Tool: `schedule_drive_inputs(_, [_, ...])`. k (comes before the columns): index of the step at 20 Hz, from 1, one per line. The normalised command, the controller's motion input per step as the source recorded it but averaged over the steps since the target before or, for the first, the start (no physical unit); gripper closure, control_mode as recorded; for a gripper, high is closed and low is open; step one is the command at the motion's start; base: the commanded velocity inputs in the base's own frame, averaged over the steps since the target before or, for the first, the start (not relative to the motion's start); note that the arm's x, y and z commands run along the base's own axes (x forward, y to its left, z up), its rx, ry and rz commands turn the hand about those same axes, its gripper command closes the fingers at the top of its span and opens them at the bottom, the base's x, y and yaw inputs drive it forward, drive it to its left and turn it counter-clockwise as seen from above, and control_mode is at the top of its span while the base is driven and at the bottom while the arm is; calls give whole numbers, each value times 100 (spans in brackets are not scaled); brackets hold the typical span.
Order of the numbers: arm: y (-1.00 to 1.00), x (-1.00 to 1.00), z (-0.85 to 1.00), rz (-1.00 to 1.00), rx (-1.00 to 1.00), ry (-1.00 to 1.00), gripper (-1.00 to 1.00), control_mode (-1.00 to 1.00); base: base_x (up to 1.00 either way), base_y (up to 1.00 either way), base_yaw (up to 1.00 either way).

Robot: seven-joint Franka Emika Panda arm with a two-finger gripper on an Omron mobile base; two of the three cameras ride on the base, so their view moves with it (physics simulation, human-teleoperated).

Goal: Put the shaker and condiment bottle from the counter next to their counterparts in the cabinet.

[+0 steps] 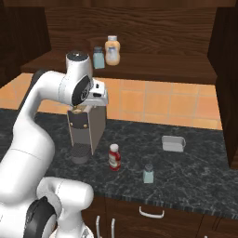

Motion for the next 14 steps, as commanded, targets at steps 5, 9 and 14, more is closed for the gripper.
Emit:
schedule_drive_inputs(5, [-52, -36, 0, 11, 9, -18, -100, -100, 0, 0, 0])
schedule_drive_inputs(9, [-59, -44, -2, 12, 7, -18, -100, -100, 0, 0, 0])
schedule_drive_inputs(14, [-56, -54, -17, 11, 3, -20, -100, -100, 0, 0, 0])
